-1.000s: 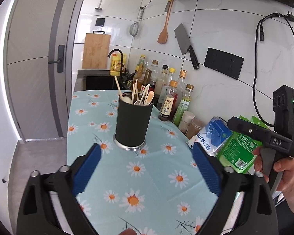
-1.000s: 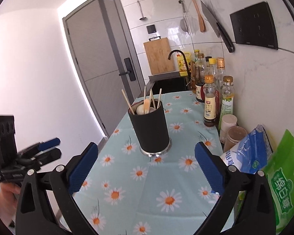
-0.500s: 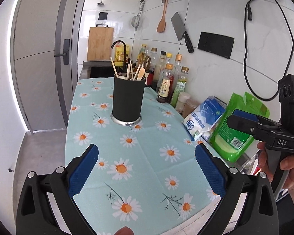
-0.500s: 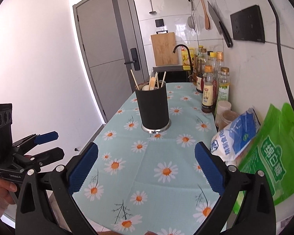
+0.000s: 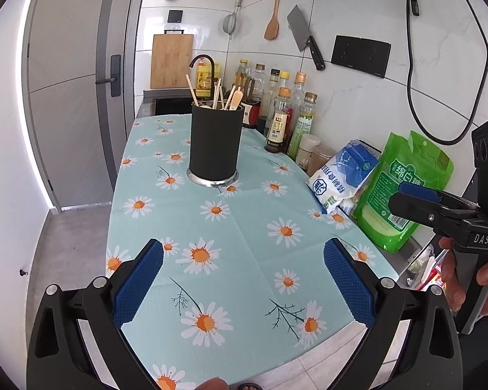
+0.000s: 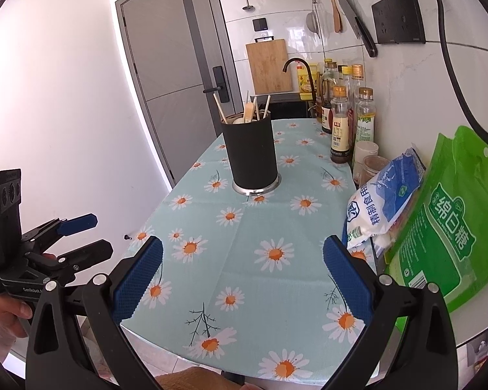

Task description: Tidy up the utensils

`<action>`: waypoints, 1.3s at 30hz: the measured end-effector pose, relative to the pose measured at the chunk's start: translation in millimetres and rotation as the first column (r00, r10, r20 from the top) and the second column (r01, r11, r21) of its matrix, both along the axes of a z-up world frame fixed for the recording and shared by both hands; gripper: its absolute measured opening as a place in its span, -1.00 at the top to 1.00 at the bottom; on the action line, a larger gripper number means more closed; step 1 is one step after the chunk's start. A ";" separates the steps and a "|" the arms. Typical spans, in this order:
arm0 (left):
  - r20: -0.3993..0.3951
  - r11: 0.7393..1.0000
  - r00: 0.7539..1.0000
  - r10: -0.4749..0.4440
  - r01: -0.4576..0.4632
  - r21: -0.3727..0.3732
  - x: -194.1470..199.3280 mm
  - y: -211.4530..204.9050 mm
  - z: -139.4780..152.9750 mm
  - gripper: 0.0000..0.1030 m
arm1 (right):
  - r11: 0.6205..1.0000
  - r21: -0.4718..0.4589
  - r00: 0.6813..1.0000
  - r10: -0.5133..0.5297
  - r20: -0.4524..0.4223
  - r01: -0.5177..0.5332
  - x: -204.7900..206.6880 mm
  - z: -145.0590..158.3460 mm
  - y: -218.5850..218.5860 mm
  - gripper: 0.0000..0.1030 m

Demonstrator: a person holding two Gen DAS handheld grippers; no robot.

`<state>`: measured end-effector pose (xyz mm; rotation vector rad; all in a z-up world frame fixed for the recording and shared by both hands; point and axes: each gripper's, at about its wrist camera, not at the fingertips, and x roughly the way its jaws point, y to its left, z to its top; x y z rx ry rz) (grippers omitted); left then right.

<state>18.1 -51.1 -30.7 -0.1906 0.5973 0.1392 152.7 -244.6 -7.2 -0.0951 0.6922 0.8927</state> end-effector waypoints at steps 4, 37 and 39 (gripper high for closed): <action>-0.014 1.000 1.000 -0.003 0.003 -0.003 -0.2 -0.2 -3.3 -0.87 | 1.000 -0.005 1.000 -0.006 -0.023 0.006 0.1 -7.3 -0.8 -0.90; -0.056 0.999 0.998 -0.019 0.017 -0.030 3.0 2.7 -17.3 -0.87 | 0.999 -0.039 0.998 -0.007 -0.057 0.005 -0.9 -18.1 9.2 -0.90; -0.053 0.999 0.998 -0.021 0.020 -0.032 2.9 2.7 -17.1 -0.87 | 0.999 -0.043 0.998 -0.007 -0.057 0.005 -1.0 -18.5 9.6 -0.90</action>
